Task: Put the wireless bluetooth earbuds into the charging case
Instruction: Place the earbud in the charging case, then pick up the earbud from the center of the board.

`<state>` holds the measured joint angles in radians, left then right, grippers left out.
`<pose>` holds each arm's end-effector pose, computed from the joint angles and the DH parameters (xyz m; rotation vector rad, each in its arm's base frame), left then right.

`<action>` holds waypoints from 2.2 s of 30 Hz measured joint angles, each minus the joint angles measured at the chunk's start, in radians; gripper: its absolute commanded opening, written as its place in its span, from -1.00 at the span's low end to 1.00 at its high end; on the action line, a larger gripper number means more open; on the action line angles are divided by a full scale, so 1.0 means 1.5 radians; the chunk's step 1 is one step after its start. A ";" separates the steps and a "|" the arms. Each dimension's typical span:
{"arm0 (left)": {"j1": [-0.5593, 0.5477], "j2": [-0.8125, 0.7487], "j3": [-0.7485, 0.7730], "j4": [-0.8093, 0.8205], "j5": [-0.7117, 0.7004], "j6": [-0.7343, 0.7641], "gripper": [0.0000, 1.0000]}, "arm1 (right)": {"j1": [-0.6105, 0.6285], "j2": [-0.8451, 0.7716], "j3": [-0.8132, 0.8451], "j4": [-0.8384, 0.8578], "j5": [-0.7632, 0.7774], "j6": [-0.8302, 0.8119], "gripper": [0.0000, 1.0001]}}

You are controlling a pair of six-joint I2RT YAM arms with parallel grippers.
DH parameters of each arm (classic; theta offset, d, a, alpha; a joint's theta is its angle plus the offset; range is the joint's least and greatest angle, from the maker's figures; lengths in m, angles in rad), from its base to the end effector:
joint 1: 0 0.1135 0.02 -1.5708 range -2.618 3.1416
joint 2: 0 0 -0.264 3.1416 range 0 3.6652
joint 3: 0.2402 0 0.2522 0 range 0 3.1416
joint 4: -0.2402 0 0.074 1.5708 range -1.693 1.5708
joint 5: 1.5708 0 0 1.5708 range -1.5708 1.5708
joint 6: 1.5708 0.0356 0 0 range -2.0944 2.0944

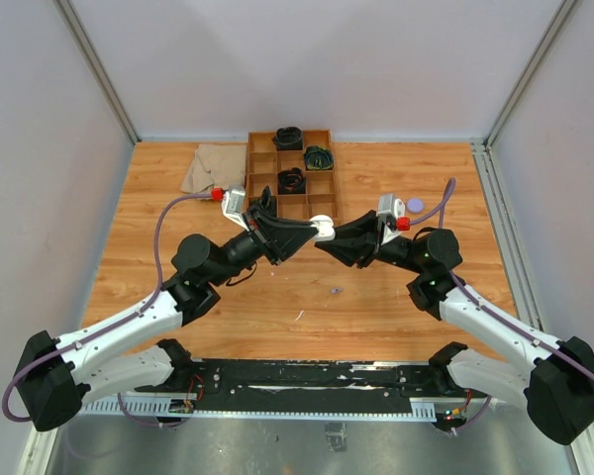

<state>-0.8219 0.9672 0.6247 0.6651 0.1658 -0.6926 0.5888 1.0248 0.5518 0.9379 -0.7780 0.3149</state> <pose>0.1486 -0.1684 0.3397 0.2473 1.3627 -1.3955 0.1667 0.1414 0.3255 -0.8872 1.0051 1.2019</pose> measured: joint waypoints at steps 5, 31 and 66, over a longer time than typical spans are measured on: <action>-0.001 -0.002 -0.002 0.002 -0.003 0.000 -0.43 | 0.000 -0.002 0.000 -0.001 0.001 0.000 -0.73; -0.002 -0.072 0.060 -0.278 -0.177 0.146 0.46 | 0.000 -0.063 -0.061 -0.062 0.059 -0.080 -0.74; 0.434 0.335 0.268 -0.675 -0.164 0.326 0.57 | 0.000 -0.219 -0.166 -0.241 0.153 -0.228 -0.74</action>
<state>-0.1715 1.4704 1.0267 -0.3473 -0.0803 -0.2043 0.5888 0.6968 0.3035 0.5766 -0.5488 -0.0273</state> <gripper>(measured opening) 0.786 0.279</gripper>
